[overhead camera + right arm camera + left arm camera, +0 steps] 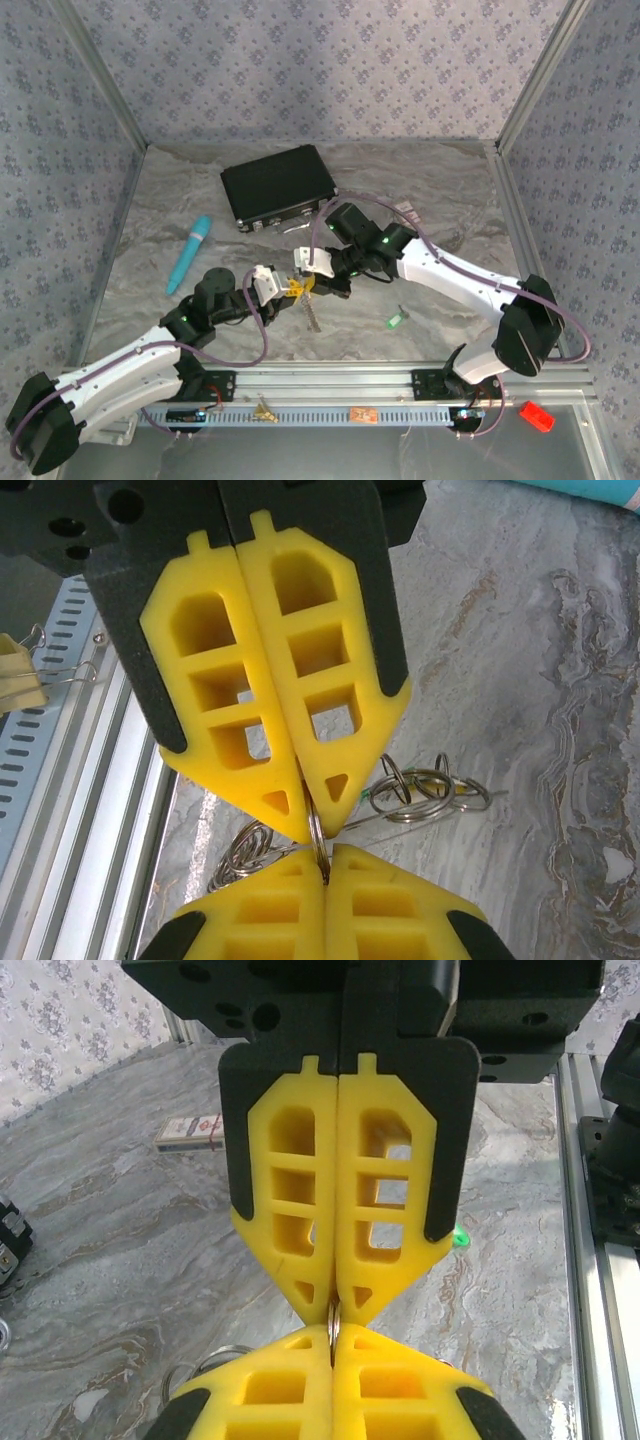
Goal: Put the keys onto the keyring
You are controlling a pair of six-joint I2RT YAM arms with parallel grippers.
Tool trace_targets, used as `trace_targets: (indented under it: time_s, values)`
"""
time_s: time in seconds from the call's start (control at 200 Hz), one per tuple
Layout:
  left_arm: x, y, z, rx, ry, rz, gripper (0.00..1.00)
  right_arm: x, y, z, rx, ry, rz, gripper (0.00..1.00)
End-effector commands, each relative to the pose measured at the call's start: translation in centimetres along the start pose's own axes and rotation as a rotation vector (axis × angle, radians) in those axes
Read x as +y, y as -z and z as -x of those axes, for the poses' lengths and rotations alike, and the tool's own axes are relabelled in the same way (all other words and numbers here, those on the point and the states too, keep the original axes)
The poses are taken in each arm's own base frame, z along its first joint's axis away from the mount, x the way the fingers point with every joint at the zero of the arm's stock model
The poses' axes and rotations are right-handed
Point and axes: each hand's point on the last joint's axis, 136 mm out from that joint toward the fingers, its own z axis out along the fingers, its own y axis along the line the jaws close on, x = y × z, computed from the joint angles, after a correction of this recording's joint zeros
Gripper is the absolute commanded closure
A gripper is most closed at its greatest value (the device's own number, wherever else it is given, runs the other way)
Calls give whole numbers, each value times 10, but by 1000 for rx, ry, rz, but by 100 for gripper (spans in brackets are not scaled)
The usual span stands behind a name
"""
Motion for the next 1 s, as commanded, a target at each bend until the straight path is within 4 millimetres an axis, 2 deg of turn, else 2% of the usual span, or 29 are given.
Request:
trace_targets:
  time_s: [0.0,0.02,0.035,0.08,0.245,0.43,0.66,0.875,0.994]
  values:
    - [-4,0,16,-28,-25,-28,100,-2,11,10,-34,5,-16,83]
    - [-4,0,16,-32,-26,-28,100,-7,14,16,-61,13,-37,80]
    - [-4,1,17,-34,-27,-27,100,-4,10,6,-49,-6,-28,78]
    - [-4,1,17,-40,-31,-25,100,-5,10,1,-48,-24,-34,74]
    - [-3,1,19,-55,-35,-21,100,-3,6,-8,-35,-54,-26,74]
    - [-3,2,20,-61,-37,-16,100,-3,2,-11,-29,-66,-11,81]
    - [-3,2,23,-79,-43,-18,100,-2,-3,-9,-44,-71,14,97]
    - [-3,0,29,-105,-51,-24,100,0,-12,-6,-42,-75,46,99]
    - [-3,0,28,-103,-50,-19,100,0,-12,-9,-32,-81,39,97]
